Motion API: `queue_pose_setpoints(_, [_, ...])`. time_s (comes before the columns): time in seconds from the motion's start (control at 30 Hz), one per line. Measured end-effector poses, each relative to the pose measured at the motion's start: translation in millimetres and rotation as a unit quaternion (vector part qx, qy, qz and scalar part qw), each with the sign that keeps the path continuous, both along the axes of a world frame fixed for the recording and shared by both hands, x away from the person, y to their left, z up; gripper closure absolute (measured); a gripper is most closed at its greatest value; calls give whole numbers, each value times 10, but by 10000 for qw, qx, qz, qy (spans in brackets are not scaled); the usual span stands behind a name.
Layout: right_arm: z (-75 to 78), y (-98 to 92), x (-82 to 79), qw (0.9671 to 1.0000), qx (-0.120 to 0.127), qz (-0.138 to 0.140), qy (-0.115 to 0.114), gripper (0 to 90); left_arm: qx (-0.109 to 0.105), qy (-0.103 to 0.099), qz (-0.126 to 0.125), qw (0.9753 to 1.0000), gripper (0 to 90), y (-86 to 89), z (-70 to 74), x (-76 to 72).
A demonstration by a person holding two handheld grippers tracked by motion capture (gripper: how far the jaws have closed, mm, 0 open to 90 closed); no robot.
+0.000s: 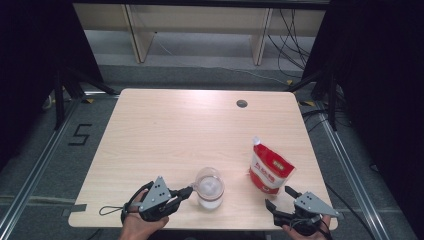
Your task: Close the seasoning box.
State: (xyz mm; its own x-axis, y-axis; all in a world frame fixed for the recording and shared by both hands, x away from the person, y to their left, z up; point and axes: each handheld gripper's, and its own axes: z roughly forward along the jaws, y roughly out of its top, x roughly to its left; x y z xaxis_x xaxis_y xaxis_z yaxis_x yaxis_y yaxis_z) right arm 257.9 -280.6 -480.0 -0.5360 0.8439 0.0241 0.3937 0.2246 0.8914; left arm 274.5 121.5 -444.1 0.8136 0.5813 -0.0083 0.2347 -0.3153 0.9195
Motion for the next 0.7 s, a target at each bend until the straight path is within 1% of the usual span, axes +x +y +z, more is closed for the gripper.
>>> queue_pose_setpoints(0.03, [-1,9,-6,9999,92,-15,59,198,1,32,-5,10000,876,6,-8,-1])
queue_pose_setpoints(0.07, [-1,6,-6,10000,58,-18,47,198,-24,74,20,10000,858,18,-18,0])
queue_pose_setpoints(0.1, [1,0,-2,10000,11,1,-4,198,-92,162,31,9998,842,23,-28,-1])
queue_pose_setpoints(0.17, [1,3,-2,10000,18,4,-7,198,-153,210,-24,9997,793,44,-49,7])
queue_pose_setpoints(0.2, [1,4,-2,10000,21,8,-1,198,-173,251,-22,9995,759,50,-55,4])
queue_pose_setpoints(0.23, [1,3,-2,10000,21,8,0,198,-163,222,-73,9996,729,65,-66,10])
queue_pose_setpoints(0.27, [1,3,-3,10000,23,5,-8,198,-241,331,-26,9992,665,75,-77,-3])
queue_pose_setpoints(0.3, [3,4,-4,10000,38,9,-9,198,-315,378,-76,9988,618,96,-85,-5])
queue_pose_setpoints(0.33, [3,4,-5,10000,38,11,-8,198,-379,380,-194,9984,576,122,-96,7])
queue_pose_setpoints(0.37, [2,7,-5,10000,57,24,-3,198,-488,448,-206,9976,537,137,-116,5])
queue_pose_setpoints(0.4, [0,7,-4,10000,23,22,-9,198,-485,562,-131,9972,507,154,-128,-9])
queue_pose_setpoints(0.43, [0,8,-5,10000,30,30,-10,198,-548,606,-89,9966,472,157,-147,-11])
queue_pose_setpoints(0.47, [2,9,-6,10000,26,35,-11,197,-525,599,-101,9968,432,173,-165,-1])
queue_pose_setpoints(0.5, [4,8,-8,10000,16,40,-16,196,-403,549,-82,9976,404,199,-167,6])
queue_pose_setpoints(0.53, [4,8,-8,10000,11,38,-22,196,-381,509,-102,9979,380,211,-175,16])
queue_pose_setpoints(0.57, [4,8,-9,10000,24,45,-16,194,-398,595,1,9974,358,220,-199,9])
queue_pose_setpoints(0.6, [3,8,-8,10000,27,36,-15,193,-351,555,17,9978,330,226,-206,11])
queue_pose_setpoints(0.63, [4,11,-9,10000,73,34,-7,193,-242,495,45,9985,325,247,-214,17])
queue_pose_setpoints(0.67, [6,4,-7,10000,7,11,-98,193,-238,534,97,9982,313,261,-221,15])
queue_pose_setpoints(0.7, [6,4,-7,10000,2,13,-97,193,-191,478,60,9987,299,285,-225,28])
